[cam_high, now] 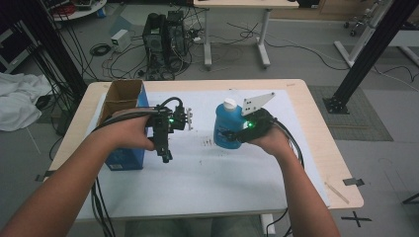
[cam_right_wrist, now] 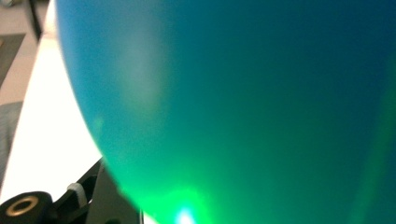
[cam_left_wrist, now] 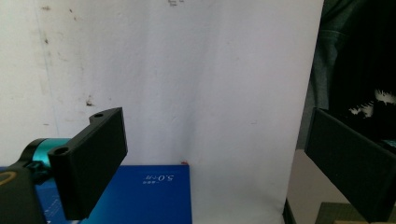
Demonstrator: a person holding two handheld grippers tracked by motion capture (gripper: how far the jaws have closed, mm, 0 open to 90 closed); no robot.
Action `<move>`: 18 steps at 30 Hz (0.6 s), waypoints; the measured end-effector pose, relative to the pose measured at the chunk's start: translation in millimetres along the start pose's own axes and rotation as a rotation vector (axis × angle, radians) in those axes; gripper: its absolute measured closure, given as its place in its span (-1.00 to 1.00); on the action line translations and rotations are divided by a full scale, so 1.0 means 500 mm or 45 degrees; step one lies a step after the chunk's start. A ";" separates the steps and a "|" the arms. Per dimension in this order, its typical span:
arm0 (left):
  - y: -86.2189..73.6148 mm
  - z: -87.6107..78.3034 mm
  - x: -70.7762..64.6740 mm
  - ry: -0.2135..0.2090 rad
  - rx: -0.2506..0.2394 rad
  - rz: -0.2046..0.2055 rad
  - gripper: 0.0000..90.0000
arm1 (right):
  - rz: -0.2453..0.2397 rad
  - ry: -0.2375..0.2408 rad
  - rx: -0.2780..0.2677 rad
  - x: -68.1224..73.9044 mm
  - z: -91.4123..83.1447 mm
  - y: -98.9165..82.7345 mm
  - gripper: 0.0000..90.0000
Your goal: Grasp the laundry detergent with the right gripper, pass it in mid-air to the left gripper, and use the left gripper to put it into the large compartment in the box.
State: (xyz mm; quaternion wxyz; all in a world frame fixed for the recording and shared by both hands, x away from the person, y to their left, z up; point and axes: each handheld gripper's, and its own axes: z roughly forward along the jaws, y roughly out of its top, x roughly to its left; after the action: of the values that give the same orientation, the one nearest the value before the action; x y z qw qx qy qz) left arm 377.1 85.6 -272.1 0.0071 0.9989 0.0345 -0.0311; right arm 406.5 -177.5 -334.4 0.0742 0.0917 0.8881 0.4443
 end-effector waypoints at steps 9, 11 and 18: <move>0.026 -0.029 -0.004 0.002 0.022 0.020 -0.87 | -0.085 0.095 0.037 0.046 0.004 0.030 0.02; 0.030 -0.037 -0.006 0.004 0.004 0.026 -0.87 | -0.093 0.119 0.040 0.059 0.012 0.035 0.02; 0.047 -0.065 -0.021 0.005 -0.008 0.061 -0.87 | -0.129 0.165 0.024 0.078 0.037 0.044 0.02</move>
State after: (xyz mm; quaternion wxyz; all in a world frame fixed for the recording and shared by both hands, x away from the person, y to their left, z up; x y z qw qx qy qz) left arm 370.1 62.2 -238.5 0.0110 0.9995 0.0106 -0.0288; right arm 374.5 -141.3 -329.5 0.0379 0.0183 0.8986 0.4367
